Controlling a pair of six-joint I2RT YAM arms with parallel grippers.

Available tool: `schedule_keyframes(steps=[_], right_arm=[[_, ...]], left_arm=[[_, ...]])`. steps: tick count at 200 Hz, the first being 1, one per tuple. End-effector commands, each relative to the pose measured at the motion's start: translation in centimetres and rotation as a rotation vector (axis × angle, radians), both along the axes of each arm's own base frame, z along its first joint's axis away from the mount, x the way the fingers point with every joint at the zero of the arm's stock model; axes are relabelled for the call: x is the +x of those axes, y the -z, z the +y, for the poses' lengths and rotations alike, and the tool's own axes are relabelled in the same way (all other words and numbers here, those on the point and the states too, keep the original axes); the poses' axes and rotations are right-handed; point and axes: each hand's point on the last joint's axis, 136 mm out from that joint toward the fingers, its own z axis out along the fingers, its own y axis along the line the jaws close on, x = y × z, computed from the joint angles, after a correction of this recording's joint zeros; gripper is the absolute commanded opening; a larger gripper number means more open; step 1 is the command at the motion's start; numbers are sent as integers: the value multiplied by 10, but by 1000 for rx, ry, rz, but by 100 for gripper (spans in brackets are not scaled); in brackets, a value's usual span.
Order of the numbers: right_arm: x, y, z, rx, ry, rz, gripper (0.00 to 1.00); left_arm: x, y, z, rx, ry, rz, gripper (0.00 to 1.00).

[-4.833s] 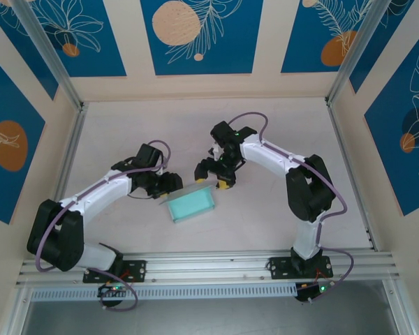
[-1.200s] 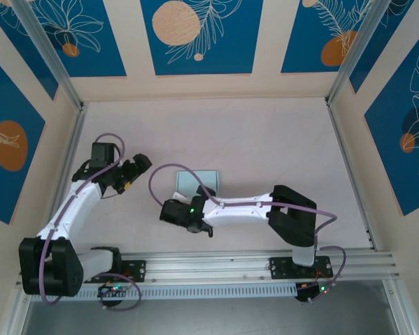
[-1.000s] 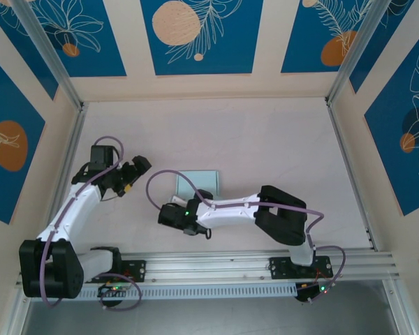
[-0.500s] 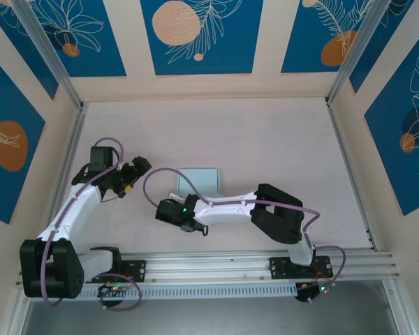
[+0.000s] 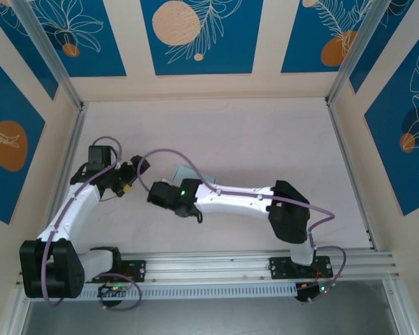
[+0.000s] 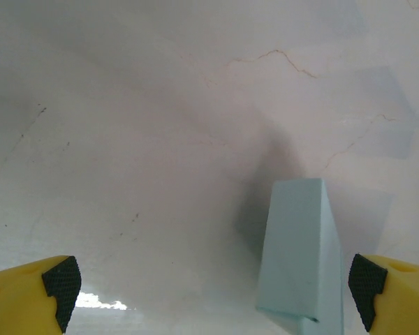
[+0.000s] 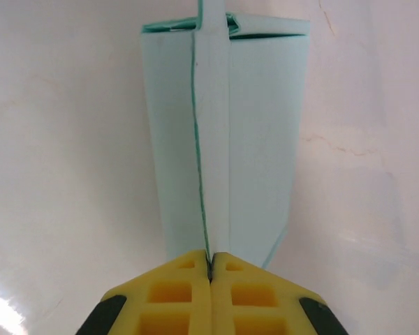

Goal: Fold the paper box

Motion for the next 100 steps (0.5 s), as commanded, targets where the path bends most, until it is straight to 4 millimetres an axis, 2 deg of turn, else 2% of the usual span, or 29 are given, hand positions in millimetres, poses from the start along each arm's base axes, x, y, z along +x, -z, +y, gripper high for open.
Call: schedule_keyframes(steps=[1,32,60,73,100], right_arm=[[-17,-38,-16,113,31,203,0],[-22,-54,-24,219,21,452,0],[5,-54,-35,251,67,513,0],[14,-54,-33,282,72,539,0],[18,-52,-21,312,22,641,0]], left_arm=[[3,-17,3,-2,14,-44,100],[3,-15,2,-13,22,-49,100],[3,-6,-2,-37,30,-53,100],[3,1,-3,-47,30,-45,100],[3,7,-12,-100,55,-36,100]])
